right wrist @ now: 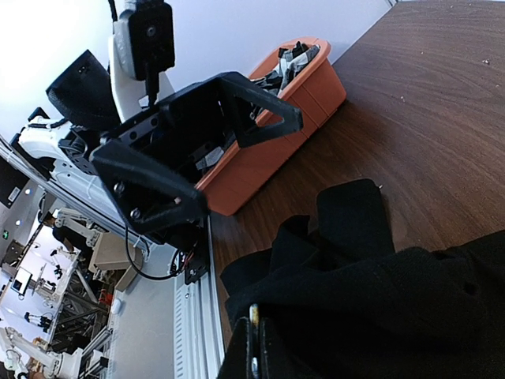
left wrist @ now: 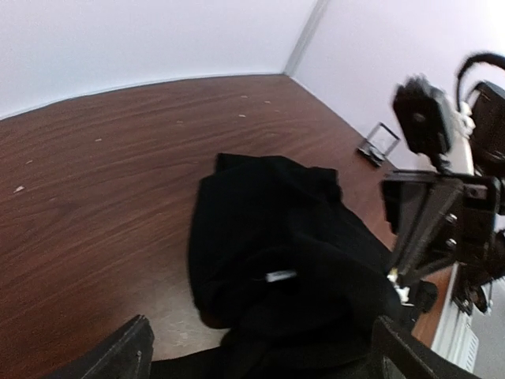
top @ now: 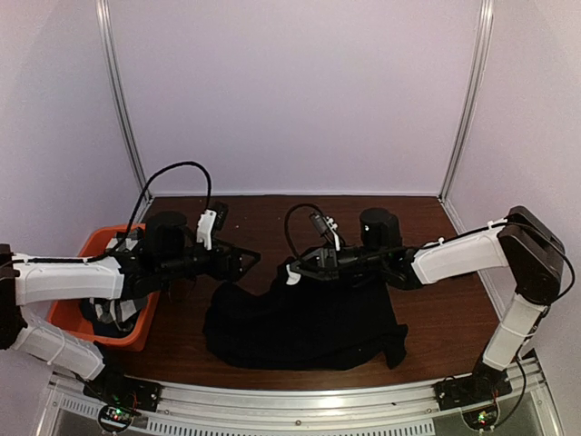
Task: Pin the brooch onto the clothing
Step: Pin the brooch onto the flattened clothing.
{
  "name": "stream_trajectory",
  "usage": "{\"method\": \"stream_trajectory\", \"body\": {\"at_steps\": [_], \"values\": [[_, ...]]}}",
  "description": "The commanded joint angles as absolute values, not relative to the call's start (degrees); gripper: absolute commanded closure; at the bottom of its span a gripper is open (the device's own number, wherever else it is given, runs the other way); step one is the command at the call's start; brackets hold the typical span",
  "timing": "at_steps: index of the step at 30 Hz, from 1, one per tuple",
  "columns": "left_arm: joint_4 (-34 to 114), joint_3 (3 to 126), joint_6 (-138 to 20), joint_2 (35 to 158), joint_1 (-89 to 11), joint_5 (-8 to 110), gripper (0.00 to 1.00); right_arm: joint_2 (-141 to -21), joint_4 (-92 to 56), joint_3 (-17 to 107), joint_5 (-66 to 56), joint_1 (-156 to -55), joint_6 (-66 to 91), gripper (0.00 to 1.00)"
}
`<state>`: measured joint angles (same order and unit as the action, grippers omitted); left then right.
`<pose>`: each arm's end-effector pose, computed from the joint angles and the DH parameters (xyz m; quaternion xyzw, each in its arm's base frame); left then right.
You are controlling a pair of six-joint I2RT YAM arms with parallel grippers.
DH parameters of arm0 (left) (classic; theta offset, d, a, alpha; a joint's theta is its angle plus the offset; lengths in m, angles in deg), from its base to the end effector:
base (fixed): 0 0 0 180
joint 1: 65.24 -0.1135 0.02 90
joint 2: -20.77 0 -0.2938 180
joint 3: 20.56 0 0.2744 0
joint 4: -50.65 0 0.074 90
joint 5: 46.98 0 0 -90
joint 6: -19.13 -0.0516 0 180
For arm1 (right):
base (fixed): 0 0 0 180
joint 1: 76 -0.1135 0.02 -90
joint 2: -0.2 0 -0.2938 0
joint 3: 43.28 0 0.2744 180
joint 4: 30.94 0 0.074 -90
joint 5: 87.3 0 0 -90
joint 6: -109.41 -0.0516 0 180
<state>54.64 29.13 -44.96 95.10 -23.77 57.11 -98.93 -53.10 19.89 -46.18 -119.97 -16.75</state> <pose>0.2211 -0.2121 0.2382 0.1796 0.7992 -0.3971 0.4138 0.2562 0.3012 0.2167 -0.3035 0.6974 0.6107 0.2203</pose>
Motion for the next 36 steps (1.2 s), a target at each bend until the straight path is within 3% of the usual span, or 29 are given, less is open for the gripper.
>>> {"method": "stream_trajectory", "body": {"at_steps": [1, 8, 22, 36], "values": [[46.4, 29.8, -38.7, 92.7, -23.7, 39.1, 0.02, -95.9, -49.3, 21.6, -45.1, -119.8, -14.0, 1.0], [63.1, 24.7, -46.7, 92.7, -22.9, 62.0, 0.02, -96.0, -47.3, 22.6, -46.0, -119.8, -14.3, 1.0], [70.6, 27.4, -54.0, 104.9, -21.8, 80.9, 0.03, -96.3, -40.8, 25.5, -49.9, -120.1, -12.3, 1.0], [68.5, 34.8, -53.9, 111.4, -21.5, 88.4, 0.27, -95.6, -39.4, 25.1, -51.7, -120.4, -10.7, 1.0]]}}
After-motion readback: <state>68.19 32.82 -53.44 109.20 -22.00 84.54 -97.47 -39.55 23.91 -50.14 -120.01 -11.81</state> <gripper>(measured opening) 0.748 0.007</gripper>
